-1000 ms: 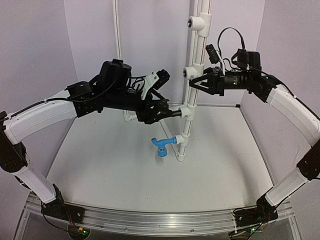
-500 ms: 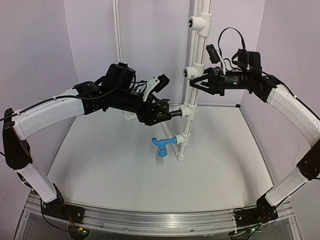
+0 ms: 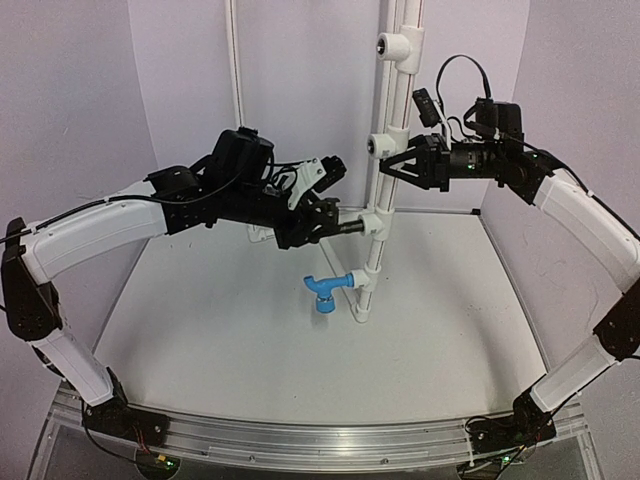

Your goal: Install the water faucets

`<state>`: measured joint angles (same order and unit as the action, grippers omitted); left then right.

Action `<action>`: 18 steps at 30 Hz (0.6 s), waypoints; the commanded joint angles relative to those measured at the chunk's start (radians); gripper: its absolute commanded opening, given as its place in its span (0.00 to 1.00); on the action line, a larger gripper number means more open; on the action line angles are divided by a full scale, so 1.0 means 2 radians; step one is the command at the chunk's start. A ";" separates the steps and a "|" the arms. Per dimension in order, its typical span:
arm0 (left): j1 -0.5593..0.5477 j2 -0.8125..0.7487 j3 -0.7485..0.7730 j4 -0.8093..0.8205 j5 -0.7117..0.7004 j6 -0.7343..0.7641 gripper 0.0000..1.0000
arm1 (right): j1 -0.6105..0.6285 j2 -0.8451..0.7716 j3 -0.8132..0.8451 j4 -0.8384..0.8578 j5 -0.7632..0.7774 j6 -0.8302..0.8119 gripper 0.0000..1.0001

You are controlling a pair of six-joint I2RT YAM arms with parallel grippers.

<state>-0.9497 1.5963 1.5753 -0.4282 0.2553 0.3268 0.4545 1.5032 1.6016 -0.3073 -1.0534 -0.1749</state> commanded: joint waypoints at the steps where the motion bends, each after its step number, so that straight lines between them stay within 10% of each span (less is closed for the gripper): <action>1: -0.019 -0.017 -0.007 0.018 -0.007 0.051 0.37 | -0.003 0.026 -0.011 -0.083 0.060 0.031 0.00; 9: -0.021 -0.001 0.077 -0.099 0.004 0.054 0.70 | -0.003 0.025 -0.011 -0.083 0.060 0.029 0.00; 18: -0.021 0.027 0.172 -0.224 -0.016 0.041 0.79 | -0.003 0.029 -0.009 -0.083 0.058 0.030 0.00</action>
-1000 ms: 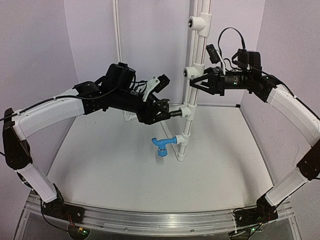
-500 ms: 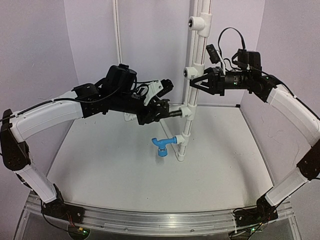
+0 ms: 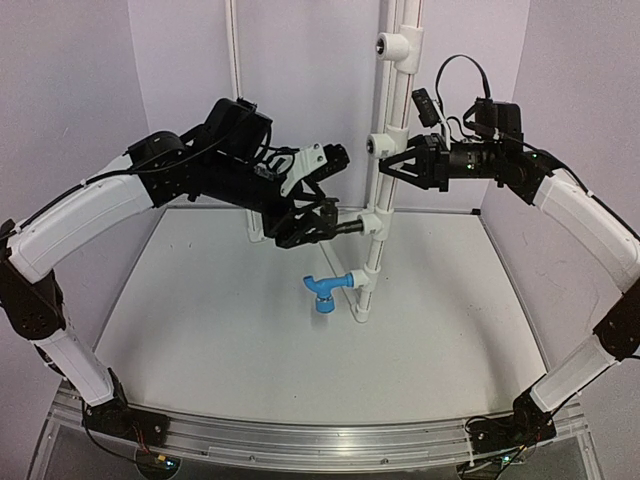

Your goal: Install the water faucets

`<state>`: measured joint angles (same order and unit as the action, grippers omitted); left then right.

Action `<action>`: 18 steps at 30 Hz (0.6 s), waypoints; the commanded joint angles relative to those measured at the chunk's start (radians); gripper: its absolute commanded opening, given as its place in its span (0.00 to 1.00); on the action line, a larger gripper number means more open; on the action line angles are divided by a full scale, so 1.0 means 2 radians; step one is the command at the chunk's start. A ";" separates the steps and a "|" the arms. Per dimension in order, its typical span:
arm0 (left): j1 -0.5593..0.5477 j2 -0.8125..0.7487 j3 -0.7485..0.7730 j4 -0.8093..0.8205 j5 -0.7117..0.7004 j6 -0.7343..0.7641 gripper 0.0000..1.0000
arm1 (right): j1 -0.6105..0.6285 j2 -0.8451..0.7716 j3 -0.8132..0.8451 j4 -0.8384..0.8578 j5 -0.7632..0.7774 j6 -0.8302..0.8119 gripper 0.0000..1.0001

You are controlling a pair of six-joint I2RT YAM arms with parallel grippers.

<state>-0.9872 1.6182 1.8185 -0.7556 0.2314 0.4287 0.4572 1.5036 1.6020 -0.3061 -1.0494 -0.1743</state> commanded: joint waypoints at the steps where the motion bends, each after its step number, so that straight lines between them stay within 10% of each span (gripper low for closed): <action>1: -0.002 0.022 0.058 -0.067 -0.007 -0.013 0.79 | -0.004 0.030 -0.007 -0.083 0.055 0.030 0.00; 18: -0.007 0.085 0.111 -0.064 -0.061 -0.005 0.64 | 0.010 0.022 -0.010 -0.082 0.042 0.044 0.00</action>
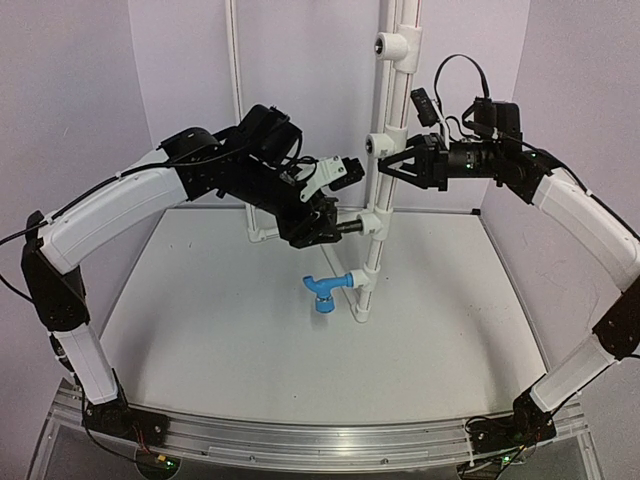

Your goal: Install the water faucets

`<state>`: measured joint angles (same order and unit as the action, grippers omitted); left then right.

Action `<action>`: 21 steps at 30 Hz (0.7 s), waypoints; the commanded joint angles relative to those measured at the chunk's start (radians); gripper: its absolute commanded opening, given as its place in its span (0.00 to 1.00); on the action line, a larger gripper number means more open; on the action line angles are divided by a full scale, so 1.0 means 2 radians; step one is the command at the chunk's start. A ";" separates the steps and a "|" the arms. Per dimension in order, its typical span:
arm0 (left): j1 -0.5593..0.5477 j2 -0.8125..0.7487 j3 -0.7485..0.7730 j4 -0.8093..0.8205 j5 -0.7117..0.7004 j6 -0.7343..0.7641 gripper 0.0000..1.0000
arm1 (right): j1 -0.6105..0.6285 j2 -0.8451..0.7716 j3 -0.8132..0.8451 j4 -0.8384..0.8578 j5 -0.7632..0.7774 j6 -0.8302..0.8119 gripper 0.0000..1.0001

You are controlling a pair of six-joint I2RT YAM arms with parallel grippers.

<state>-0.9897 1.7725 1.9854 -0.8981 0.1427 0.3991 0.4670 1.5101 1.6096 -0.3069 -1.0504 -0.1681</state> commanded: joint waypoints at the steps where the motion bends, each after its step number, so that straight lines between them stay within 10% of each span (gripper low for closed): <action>1: -0.007 0.008 0.027 0.008 -0.021 0.013 0.60 | 0.006 0.018 -0.015 -0.082 0.041 0.041 0.00; 21: -0.050 -0.006 -0.032 0.094 -0.148 0.119 0.14 | 0.007 0.013 -0.025 -0.081 0.047 0.040 0.00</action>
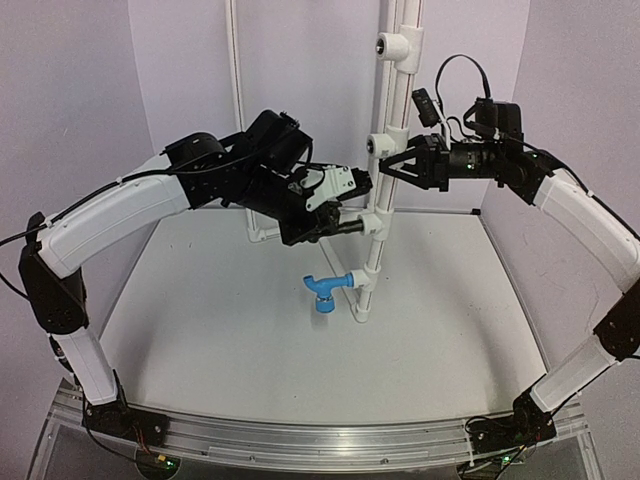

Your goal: Install the water faucets

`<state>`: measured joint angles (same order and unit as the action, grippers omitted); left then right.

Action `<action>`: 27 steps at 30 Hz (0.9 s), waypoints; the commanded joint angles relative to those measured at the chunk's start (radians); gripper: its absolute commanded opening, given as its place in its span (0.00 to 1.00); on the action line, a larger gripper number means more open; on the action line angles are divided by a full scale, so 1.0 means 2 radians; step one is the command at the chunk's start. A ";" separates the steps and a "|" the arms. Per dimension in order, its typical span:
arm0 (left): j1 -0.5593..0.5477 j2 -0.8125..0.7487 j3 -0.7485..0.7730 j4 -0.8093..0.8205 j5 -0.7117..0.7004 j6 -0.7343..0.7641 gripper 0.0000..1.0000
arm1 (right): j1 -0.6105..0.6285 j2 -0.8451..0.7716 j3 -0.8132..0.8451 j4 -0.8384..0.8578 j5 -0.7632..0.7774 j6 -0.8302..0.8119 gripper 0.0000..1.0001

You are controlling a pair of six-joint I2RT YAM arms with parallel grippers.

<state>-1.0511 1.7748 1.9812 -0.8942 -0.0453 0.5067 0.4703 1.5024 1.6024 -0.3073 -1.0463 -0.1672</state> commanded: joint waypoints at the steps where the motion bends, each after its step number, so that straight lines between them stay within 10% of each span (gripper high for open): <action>1: -0.023 -0.013 -0.043 0.109 -0.072 0.077 0.12 | 0.005 0.017 -0.021 -0.081 0.045 0.040 0.00; 21: -0.095 -0.054 -0.278 0.432 -0.283 0.358 0.00 | 0.005 0.017 -0.021 -0.081 0.046 0.043 0.00; 27: -0.095 -0.067 -0.243 0.347 -0.253 0.277 0.26 | 0.005 0.016 -0.021 -0.081 0.048 0.041 0.00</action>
<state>-1.2220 1.6115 1.4453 -0.1815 -0.5306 0.8988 0.4606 1.4986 1.5967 -0.3126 -1.0325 -0.2089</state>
